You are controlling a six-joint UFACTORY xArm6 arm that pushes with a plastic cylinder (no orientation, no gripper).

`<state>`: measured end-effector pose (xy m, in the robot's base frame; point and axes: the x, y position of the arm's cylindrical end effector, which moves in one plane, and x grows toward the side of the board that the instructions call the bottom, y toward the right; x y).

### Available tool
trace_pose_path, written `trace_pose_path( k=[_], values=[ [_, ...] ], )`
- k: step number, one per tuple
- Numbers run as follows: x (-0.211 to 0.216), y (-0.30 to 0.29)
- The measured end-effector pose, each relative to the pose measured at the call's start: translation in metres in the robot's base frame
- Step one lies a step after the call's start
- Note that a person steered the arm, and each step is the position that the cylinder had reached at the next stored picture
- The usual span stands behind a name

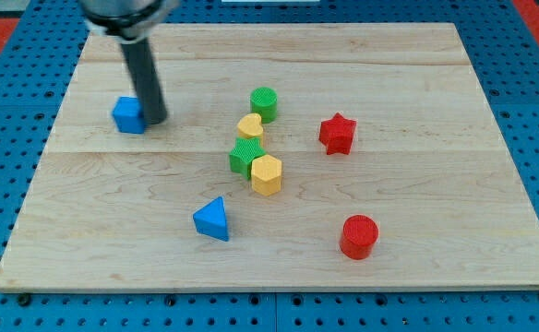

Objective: Keep blue triangle below blue cube

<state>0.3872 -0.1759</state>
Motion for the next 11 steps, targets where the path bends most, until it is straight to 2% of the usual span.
trace_pose_path(
  k=[1, 3, 4, 5, 6, 7, 8, 9, 10, 11],
  values=[
    [0.000, -0.045],
    [0.108, 0.110],
    [0.123, 0.170],
    [0.159, 0.139],
    [0.161, 0.063],
    [0.182, 0.078],
    [0.191, 0.059],
    [0.162, -0.004],
    [0.195, 0.008],
    [0.197, -0.029]
  ],
)
